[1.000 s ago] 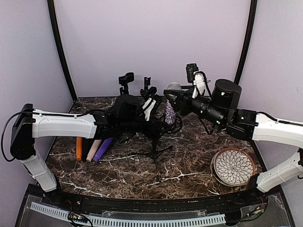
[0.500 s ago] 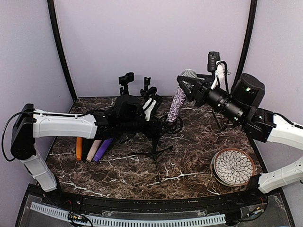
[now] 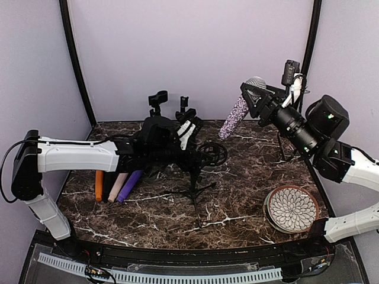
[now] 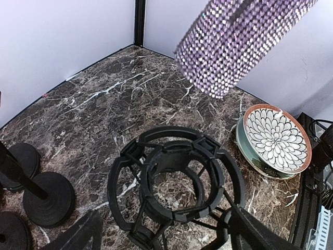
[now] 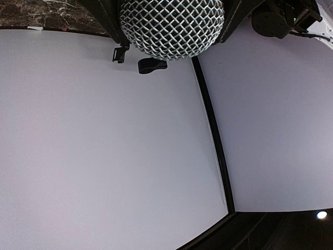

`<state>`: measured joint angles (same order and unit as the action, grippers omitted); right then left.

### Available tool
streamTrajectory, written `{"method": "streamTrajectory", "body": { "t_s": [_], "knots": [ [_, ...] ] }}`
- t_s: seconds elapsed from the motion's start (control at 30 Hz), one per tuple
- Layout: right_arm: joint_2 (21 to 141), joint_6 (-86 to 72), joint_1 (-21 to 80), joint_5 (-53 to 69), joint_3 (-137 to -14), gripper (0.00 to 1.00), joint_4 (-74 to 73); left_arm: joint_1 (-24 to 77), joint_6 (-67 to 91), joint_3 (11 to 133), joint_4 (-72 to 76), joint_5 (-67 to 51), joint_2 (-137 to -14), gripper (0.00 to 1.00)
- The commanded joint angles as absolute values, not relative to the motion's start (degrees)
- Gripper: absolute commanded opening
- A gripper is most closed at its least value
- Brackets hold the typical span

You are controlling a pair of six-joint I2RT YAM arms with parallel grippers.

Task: Remove the microphone from the stand
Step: Pass from the right arm to the left

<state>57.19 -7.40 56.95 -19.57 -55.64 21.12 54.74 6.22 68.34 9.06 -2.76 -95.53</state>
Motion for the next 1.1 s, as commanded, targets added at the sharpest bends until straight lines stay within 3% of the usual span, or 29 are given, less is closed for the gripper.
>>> {"method": "streamTrajectory", "body": {
  "t_s": [0.0, 0.27, 0.5, 0.77, 0.93, 1.07],
  "knots": [
    [55.27, -8.38, 56.53, -19.96, -54.99, 0.11, 27.51, 54.36, 1.05, 69.44, 7.47, -1.04, -88.69, 0.88],
    [55.37, -12.16, 55.06, -12.08, -54.45, 0.12, 30.21, 53.35, -1.51, 69.01, 4.33, -5.63, -79.96, 0.91],
    [60.44, -20.72, 51.68, 9.63, -59.88, 0.12, 30.20, 47.03, 3.69, 72.05, -2.24, -30.16, -75.81, 0.93],
    [67.53, -28.87, 51.07, 25.84, -64.48, 0.12, 32.23, 45.62, 1.23, 75.16, -10.46, -32.97, -72.90, 0.94],
    [71.62, -30.27, 51.06, 29.26, -67.30, 0.12, 32.30, 45.62, 1.59, 75.18, -10.04, -44.63, -74.11, 0.94],
    [75.01, -31.62, 51.27, 33.64, -68.97, 0.12, 33.09, 45.62, 2.03, 75.03, -9.60, -45.84, -75.36, 0.92]
  ]
}}
